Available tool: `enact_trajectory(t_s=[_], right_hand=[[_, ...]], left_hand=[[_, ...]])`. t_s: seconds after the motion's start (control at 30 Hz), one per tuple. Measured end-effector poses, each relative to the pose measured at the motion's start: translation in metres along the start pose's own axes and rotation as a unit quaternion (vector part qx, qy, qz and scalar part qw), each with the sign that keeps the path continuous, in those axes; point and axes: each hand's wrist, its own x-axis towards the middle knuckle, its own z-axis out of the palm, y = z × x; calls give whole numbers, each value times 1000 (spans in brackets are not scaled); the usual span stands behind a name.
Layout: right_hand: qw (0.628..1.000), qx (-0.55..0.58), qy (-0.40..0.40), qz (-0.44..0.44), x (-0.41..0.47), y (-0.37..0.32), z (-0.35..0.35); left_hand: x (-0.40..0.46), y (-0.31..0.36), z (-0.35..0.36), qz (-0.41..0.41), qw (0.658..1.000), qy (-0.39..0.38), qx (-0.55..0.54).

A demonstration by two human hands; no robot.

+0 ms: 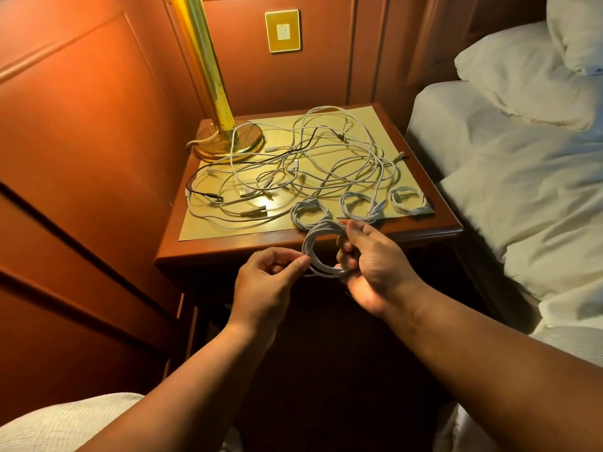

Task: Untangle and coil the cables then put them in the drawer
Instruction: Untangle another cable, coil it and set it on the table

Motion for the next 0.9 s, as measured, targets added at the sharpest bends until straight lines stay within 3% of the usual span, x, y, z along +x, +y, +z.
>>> enact_trajectory(t_s=[0.13, 0.27, 0.4, 0.5, 0.7, 0.9], right_hand=[[1000, 17, -15, 6, -4, 9, 2], [998, 32, -38, 29, -6, 19, 6], [995, 44, -74, 50, -9, 30, 8], [994, 21, -90, 55, -9, 36, 9], [994, -2, -83, 67, -7, 34, 8], [978, -199, -45, -38, -7, 37, 5]], left_hand=[[-6, -7, 6, -78, 991, 44, -95], [-12, -9, 17, -171, 958, 87, -214], [-12, -8, 21, -216, 938, 115, -245], [-14, -6, 18, -217, 943, 115, -225], [-12, 2, 10, -193, 953, 25, -233], [-10, 0, 8, -156, 961, 30, -228]])
